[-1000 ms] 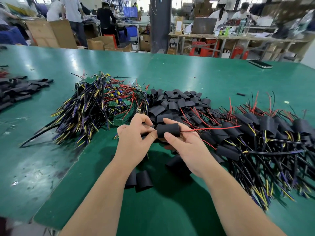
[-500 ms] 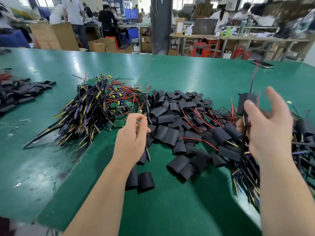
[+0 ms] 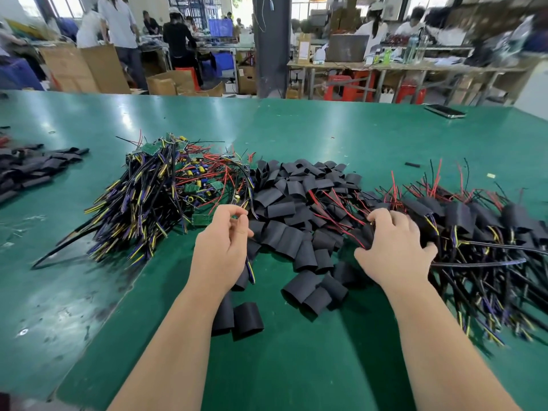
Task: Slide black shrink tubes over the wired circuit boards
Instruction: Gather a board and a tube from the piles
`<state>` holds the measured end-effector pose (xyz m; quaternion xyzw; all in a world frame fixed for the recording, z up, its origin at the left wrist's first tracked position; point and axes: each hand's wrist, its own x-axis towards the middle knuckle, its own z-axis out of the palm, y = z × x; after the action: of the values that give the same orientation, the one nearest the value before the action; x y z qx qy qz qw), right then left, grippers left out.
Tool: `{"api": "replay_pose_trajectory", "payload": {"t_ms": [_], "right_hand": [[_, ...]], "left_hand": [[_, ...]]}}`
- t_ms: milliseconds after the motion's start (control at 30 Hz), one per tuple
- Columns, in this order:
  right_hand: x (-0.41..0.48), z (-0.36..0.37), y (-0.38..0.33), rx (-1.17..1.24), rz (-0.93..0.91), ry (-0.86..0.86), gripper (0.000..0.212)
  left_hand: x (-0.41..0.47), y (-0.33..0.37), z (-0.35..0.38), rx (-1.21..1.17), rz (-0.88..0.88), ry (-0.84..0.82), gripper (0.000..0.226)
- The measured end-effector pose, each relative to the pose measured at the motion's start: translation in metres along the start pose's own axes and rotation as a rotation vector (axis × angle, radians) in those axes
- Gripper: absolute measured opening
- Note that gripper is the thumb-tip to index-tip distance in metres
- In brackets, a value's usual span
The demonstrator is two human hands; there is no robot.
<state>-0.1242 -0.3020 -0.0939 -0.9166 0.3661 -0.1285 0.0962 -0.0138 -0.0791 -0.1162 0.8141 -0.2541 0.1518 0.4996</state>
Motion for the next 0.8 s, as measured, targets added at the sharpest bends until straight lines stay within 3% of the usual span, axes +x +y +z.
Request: {"api": "replay_pose_trajectory", "payload": {"t_ms": [167, 367, 800], "right_hand": [[0.004, 0.001, -0.003, -0.034, 0.045, 0.044, 0.051], [0.011, 0.001, 0.002, 0.154, 0.092, 0.215, 0.032], [0.023, -0.005, 0.031, 0.264, 0.173, 0.354, 0.030]], "left_hand": [[0.000, -0.001, 0.001, 0.005, -0.037, -0.025, 0.007], [0.000, 0.000, 0.001, 0.005, -0.041, -0.040, 0.007], [-0.001, 0.001, -0.001, 0.019, -0.047, -0.033, 0.010]]}}
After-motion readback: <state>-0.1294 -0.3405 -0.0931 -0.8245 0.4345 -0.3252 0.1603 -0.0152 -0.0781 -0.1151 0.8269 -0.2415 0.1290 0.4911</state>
